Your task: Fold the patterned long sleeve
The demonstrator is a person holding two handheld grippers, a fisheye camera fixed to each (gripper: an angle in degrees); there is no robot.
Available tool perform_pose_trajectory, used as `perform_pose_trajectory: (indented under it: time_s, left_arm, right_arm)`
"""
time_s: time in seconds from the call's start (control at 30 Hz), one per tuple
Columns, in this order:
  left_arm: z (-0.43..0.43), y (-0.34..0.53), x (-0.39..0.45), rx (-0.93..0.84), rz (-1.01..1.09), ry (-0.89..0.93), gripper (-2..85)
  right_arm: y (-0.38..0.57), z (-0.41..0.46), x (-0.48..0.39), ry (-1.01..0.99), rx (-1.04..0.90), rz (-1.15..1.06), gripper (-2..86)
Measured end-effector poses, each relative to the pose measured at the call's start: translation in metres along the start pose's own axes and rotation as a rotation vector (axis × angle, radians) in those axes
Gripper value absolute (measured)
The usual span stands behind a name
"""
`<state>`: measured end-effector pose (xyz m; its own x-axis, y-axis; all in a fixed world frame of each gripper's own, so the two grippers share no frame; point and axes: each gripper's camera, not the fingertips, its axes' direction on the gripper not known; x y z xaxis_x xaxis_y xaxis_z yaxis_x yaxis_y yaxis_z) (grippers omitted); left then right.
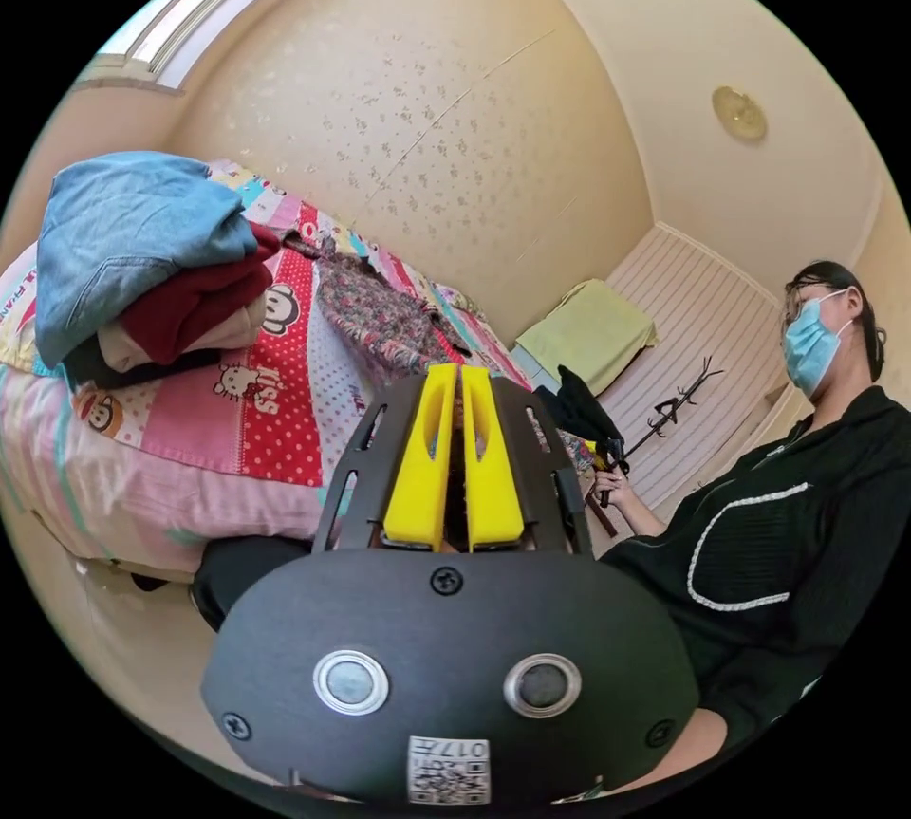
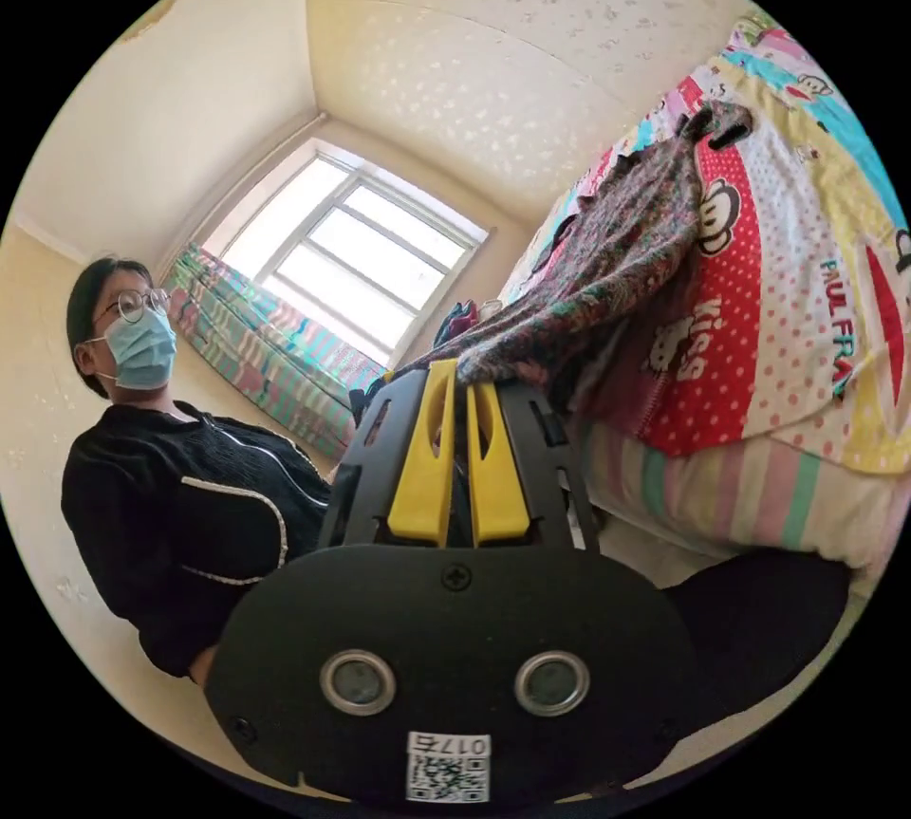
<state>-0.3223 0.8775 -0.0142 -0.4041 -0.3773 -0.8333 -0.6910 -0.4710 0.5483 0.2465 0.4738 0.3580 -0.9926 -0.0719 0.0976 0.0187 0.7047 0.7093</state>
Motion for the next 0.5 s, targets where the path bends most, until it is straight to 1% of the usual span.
perform_pose_trajectory:
  time_s: [0.03,0.07,0.1,0.13,0.17,0.2,0.23,0.27,0.3,0.33,0.37,0.4,0.43,0.47,0.5]
  left_arm:
    - [-0.01,-0.004,0.011,0.114,0.058,0.106,-0.6]
    - [-0.018,-0.005,0.016,0.188,0.084,0.175,-0.6]
    - [-0.032,-0.008,0.02,0.325,0.113,0.282,-0.6]
    - [-0.043,-0.01,0.021,0.417,0.108,0.309,-0.7]
    - [-0.047,-0.011,0.02,0.444,0.102,0.297,-0.7]
    - [-0.05,-0.014,0.02,0.451,0.094,0.234,-0.7]
    - [-0.048,-0.016,0.018,0.41,0.063,0.149,-0.7]
    - [-0.045,-0.017,0.017,0.383,0.042,0.106,-0.7]
    - [-0.036,-0.015,0.017,0.318,0.015,0.014,-0.6]
    - [-0.023,-0.01,0.017,0.249,-0.002,-0.081,-0.3]
    - [-0.016,-0.006,0.016,0.212,-0.013,-0.132,0.0]
    - [0.003,0.003,0.012,0.131,-0.039,-0.234,1.0]
    - [0.024,0.013,0.006,0.044,-0.069,-0.321,2.7]
    - [0.037,0.019,0.002,-0.002,-0.083,-0.355,4.0]
    - [0.063,0.03,-0.007,-0.095,-0.105,-0.396,6.6]
  right_arm:
    - [-0.007,-0.009,-0.016,-0.067,0.066,-0.053,0.6]
    - [-0.014,-0.017,-0.03,-0.111,0.122,-0.092,0.6]
    - [-0.016,-0.02,-0.036,-0.121,0.141,-0.11,0.6]
    - [-0.022,-0.022,-0.046,-0.135,0.155,-0.141,0.6]
    - [-0.027,-0.02,-0.054,-0.14,0.132,-0.174,0.6]
    - [-0.029,-0.018,-0.058,-0.134,0.113,-0.192,0.6]
    - [-0.031,-0.013,-0.065,-0.096,0.069,-0.222,0.6]
    - [-0.031,-0.01,-0.069,-0.044,0.035,-0.225,0.7]
    - [-0.03,-0.009,-0.069,-0.019,0.025,-0.215,0.7]
    - [-0.026,-0.01,-0.065,0.038,0.018,-0.163,0.7]
    - [-0.019,-0.013,-0.055,0.103,0.024,-0.076,0.8]
    - [-0.015,-0.015,-0.049,0.142,0.027,-0.034,0.9]
    - [-0.005,-0.018,-0.04,0.235,0.028,0.035,1.0]
    - [0.006,-0.02,-0.033,0.331,0.014,0.095,1.2]
    - [0.011,-0.021,-0.03,0.37,-0.003,0.12,1.3]
